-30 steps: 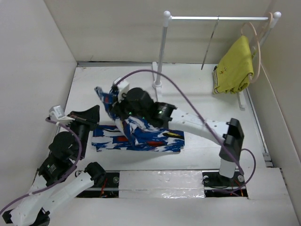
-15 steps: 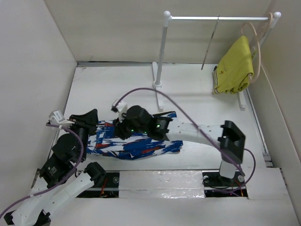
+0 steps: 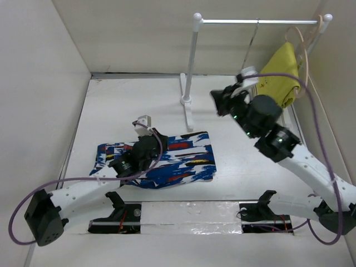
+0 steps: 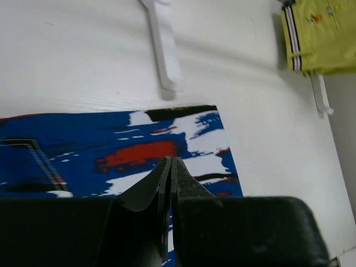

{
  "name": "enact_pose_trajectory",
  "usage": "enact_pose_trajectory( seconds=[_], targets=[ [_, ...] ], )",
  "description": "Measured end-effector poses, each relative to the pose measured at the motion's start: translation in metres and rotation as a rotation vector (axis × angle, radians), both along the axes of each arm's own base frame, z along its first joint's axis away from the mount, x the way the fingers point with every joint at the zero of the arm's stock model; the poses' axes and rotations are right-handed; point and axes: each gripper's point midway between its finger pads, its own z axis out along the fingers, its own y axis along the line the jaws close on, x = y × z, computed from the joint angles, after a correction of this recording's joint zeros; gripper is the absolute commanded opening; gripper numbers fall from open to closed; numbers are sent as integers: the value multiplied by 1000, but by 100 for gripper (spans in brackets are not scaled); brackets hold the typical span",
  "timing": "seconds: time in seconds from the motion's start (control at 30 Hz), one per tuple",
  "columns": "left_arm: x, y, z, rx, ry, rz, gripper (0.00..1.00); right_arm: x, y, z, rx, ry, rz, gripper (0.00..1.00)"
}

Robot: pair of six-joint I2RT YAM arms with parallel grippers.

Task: Place the trousers on the hanger
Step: Fold the trousers at the center of the board, then pick up the hanger from the clothesline.

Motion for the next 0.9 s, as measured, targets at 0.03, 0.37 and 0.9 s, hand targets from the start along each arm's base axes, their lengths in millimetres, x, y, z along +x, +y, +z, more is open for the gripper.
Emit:
enact_pose_trajectory(
  seconds=[0.03,0.37,0.9],
  targets=[
    [-3,-13,-2,12,-8,-38,0,6,-26,24,18,-44,-86,26],
    [-11,-70,3,85,-140,-186,17,67,-197,98,-24,-145,-707,80],
    [-11,-55,14,86,-246,-168,19,181,-163,-12,-207,148,-616,54]
  ],
)
